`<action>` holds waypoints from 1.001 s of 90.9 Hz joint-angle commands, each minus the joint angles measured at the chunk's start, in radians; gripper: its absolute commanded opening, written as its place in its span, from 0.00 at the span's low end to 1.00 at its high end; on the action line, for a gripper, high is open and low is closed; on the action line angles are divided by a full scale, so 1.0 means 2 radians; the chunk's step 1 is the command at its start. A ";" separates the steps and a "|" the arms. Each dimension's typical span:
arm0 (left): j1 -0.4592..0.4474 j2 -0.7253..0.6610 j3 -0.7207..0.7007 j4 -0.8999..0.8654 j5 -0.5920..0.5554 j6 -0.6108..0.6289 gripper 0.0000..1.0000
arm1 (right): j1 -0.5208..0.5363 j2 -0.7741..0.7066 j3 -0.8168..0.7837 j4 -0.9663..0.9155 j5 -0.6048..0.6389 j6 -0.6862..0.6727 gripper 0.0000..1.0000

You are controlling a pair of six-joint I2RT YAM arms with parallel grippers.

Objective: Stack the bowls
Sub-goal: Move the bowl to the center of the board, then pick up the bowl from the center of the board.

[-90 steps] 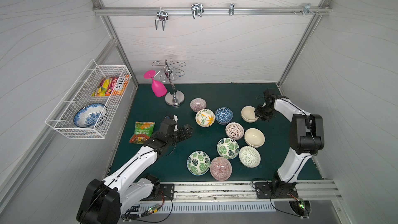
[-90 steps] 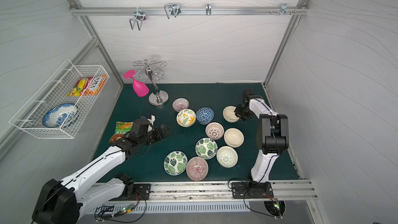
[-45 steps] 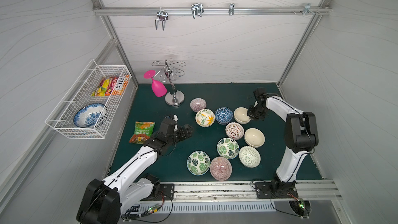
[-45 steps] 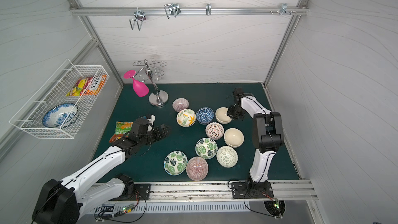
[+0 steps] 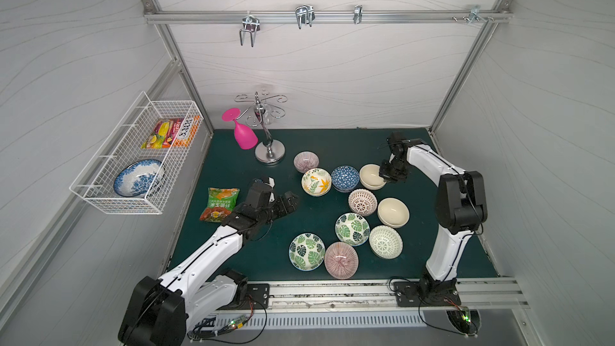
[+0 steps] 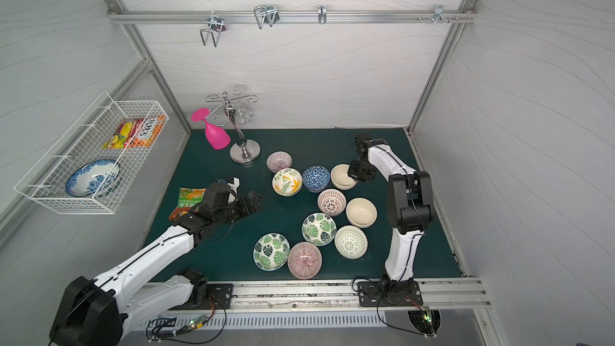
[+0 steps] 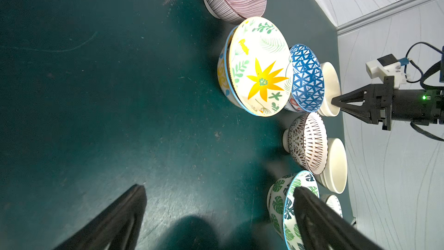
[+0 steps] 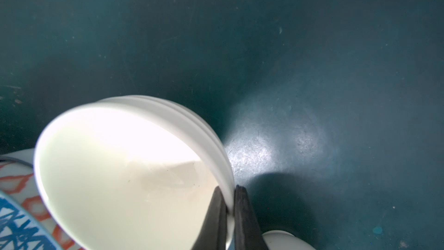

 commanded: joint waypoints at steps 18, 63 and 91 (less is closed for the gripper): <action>0.000 -0.005 0.003 0.018 0.001 0.003 1.00 | -0.018 -0.058 -0.021 -0.008 -0.019 0.000 0.36; 0.000 -0.022 -0.005 0.019 0.002 -0.002 1.00 | -0.090 -0.329 -0.253 -0.017 -0.038 0.033 0.48; 0.000 -0.041 -0.013 0.012 0.006 -0.006 1.00 | -0.092 -0.383 -0.341 -0.019 -0.044 0.049 0.46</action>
